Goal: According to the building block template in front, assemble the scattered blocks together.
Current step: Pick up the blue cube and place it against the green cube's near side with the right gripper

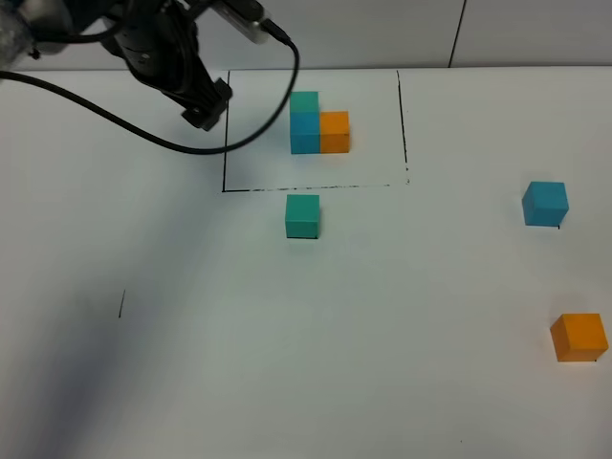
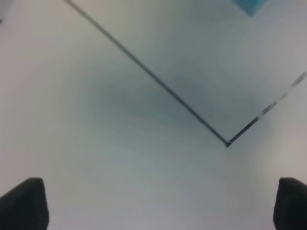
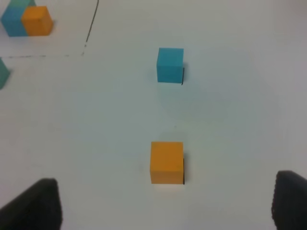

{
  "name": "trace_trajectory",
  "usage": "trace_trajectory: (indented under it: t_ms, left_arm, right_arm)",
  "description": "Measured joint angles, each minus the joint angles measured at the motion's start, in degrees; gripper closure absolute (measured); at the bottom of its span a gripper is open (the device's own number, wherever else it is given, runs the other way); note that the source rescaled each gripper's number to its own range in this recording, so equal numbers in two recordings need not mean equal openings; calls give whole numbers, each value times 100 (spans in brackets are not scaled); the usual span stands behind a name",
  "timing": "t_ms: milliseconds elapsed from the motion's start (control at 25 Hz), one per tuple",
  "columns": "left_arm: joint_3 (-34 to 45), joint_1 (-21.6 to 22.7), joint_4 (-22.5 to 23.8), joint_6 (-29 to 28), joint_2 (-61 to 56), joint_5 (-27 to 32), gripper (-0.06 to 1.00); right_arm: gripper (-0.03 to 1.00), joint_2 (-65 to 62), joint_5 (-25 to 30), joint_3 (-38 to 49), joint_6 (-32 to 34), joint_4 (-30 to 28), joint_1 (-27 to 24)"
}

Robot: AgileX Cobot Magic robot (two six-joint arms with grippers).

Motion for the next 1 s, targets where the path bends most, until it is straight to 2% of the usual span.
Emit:
trace_trajectory:
  t_ms: [160, 280, 360, 480, 720, 800, 1000]
  left_arm:
    - [6, 638, -15, -525, -259, 497, -3]
    - [298, 1217, -182, -788, -601, 658, -2]
    - [679, 1558, -385, -806, -931, 609, -1]
    - [1544, 1967, -768, -739, -1629, 207, 0]
    - [3726, 2143, -973, -716, -3588, -1157, 1]
    - [4267, 2143, -1010, -748, -4286, -1431, 1]
    - [5033, 2138, -1040, -1186, -5926, -1419, 1]
  right_arm:
    - [20, 0, 0, 0, 6, 0, 0]
    - [20, 0, 0, 0, 6, 0, 0]
    - [20, 0, 0, 0, 6, 0, 0]
    - [20, 0, 0, 0, 6, 0, 0]
    - [20, 0, 0, 0, 6, 0, 0]
    - [20, 0, 0, 0, 6, 0, 0]
    - [20, 0, 0, 0, 6, 0, 0]
